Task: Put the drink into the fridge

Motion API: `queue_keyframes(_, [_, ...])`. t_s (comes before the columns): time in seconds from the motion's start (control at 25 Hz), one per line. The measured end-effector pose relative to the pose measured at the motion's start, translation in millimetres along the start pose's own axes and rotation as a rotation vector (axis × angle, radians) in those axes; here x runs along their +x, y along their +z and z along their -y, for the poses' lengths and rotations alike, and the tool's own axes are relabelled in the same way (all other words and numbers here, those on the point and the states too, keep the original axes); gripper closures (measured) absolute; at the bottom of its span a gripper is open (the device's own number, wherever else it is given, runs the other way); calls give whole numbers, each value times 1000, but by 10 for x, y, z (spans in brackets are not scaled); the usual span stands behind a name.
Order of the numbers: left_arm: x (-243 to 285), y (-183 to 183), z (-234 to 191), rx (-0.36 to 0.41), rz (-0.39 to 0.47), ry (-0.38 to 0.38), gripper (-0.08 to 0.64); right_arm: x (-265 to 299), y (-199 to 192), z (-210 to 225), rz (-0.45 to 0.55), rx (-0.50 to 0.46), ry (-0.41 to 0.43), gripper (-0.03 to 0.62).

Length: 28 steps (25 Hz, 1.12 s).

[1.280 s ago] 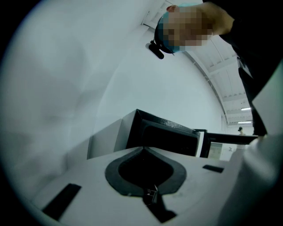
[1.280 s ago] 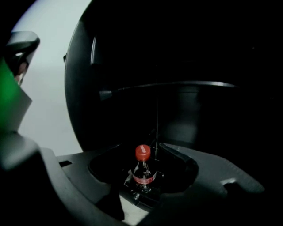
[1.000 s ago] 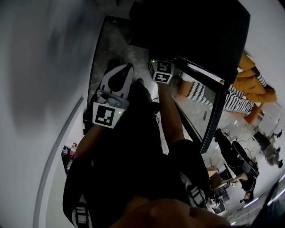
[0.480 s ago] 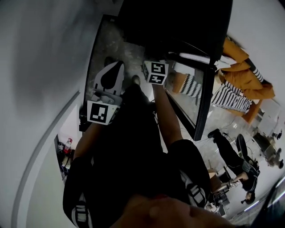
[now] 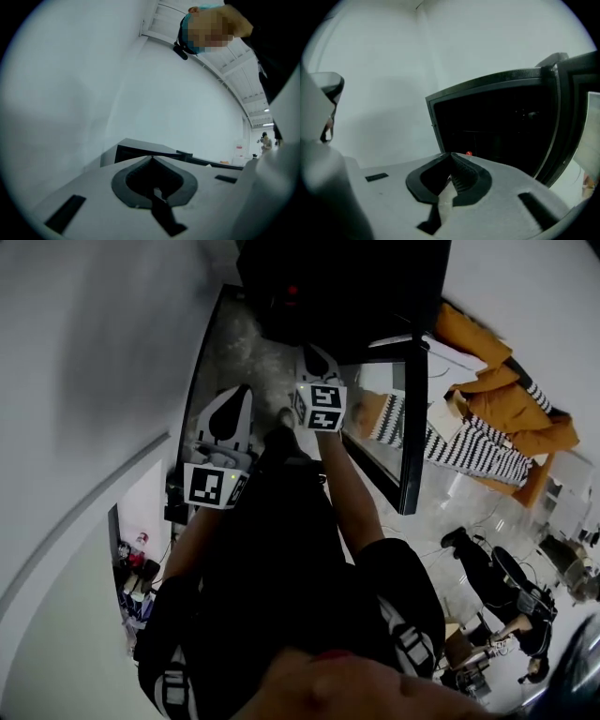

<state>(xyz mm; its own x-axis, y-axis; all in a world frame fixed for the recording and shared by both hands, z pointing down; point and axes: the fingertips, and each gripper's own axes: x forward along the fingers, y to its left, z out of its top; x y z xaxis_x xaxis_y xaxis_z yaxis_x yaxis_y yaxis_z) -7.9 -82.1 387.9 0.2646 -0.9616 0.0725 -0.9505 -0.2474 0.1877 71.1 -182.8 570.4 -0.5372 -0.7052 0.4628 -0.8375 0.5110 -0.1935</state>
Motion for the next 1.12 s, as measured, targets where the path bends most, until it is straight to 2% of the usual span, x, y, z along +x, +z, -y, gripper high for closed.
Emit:
queue_keyframes(0.28, [-312,60,78,3,-13,-52,555,-432,42,-259,23,42,-1,592])
queue_keyframes(0.56, [-660,146,-84,11,-18,-127,555,-868,122,-560,42,83,-37,592])
queue_keyframes(0.88, [-1026,320,-208,20,0,-169,555,-1444,109,-799,58,107,-115,592])
queue_keyframes(1.12, [-1122,359,-241,5,-1,-186,555,-1864,201,-860,106,99,-162,591])
